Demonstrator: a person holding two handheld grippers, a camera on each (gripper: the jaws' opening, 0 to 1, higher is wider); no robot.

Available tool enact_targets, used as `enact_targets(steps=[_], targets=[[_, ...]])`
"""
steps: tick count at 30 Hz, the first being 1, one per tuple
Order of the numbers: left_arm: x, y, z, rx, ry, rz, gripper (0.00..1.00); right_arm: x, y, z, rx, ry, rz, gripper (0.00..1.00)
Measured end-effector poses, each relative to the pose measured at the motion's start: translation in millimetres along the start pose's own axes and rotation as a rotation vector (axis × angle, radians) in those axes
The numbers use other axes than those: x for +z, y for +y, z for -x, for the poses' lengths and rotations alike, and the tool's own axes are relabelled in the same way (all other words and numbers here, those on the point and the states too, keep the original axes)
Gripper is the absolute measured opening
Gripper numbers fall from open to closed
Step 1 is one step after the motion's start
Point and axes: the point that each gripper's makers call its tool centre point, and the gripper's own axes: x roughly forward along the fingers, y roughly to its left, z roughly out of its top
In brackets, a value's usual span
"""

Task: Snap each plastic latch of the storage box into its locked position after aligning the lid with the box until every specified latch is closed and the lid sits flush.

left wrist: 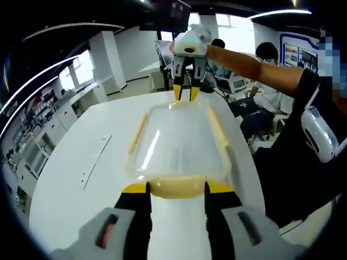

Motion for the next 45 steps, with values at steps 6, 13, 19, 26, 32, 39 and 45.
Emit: enact_targets(steps=[6,13,19,26,32,39,45], targets=[[3.8,-0.4,-1.7,-0.005,-0.013,-0.015,0.34,-2.0,5.0,3.8,-0.019,0.0,-0.002,0.13],[0.5,-3.1,-6.7,-0.01,-0.012,-0.027,0.34,-4.9,9.3,2.1,-0.029,-0.011,-0.006,0.14],[-2.2,-6.3,-11.9,-0.015,-0.004,-0.027,0.34,-9.6,10.4,-1.5,-0.018,0.002,-0.011,0.14],[-7.8,-3.9,-11.8,-0.012,-0.001,-0.024,0.34,-13.6,11.8,-8.2,-0.026,0.0,-0.016,0.13],[-14.5,-5.6,-15.9,-0.014,-0.004,-0.018,0.34,-16.2,12.5,-12.8,-0.022,-0.011,-0.022,0.13],[-21.4,-5.7,-21.9,-0.024,-0.005,-0.01,0.34,-23.7,14.1,-25.5,-0.009,0.002,-0.025,0.13],[-24.4,-3.6,-24.1,-0.025,-0.005,-0.011,0.34,-27.0,13.1,-29.1,-0.009,0.012,-0.026,0.13]])
